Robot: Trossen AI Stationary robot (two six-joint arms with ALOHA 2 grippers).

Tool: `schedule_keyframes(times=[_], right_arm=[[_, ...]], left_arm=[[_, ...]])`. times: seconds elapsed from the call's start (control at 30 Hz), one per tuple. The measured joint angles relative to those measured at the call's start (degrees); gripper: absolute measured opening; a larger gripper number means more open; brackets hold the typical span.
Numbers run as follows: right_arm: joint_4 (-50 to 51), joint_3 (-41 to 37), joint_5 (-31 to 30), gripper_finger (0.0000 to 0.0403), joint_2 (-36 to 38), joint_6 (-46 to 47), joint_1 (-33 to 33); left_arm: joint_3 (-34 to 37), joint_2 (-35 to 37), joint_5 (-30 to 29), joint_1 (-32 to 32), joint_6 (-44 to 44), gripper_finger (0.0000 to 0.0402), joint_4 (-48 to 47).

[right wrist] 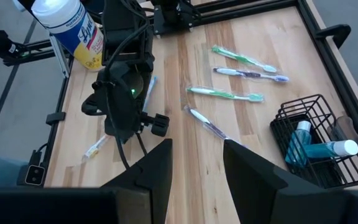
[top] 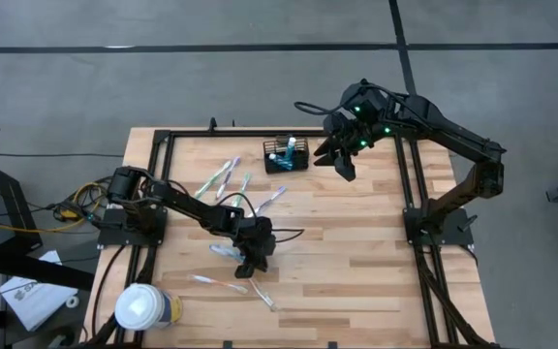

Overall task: Pick & Place toothbrushing station
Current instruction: Put the right blue toothbrush into the black wire organizer

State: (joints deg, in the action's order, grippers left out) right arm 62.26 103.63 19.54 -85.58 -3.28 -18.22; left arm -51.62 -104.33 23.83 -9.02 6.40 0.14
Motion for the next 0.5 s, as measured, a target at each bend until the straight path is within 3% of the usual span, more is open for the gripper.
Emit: schedule_keyframes(times=[0.1, 0.5], right_arm=[[0.02, 0.00, 0.01, 0.0133, 0.00, -0.14, 0.00], [-0.84, 0.00, 0.03, 0.0133, 0.00, -0.34, -0.33]], left_arm=[[0.00, 0.00, 0.00, 0.13, 2.20, 0.0008, 0.50], [-0.96, 9.29, 0.14, 5.22, 6.10, 0.0005, 5.66]])
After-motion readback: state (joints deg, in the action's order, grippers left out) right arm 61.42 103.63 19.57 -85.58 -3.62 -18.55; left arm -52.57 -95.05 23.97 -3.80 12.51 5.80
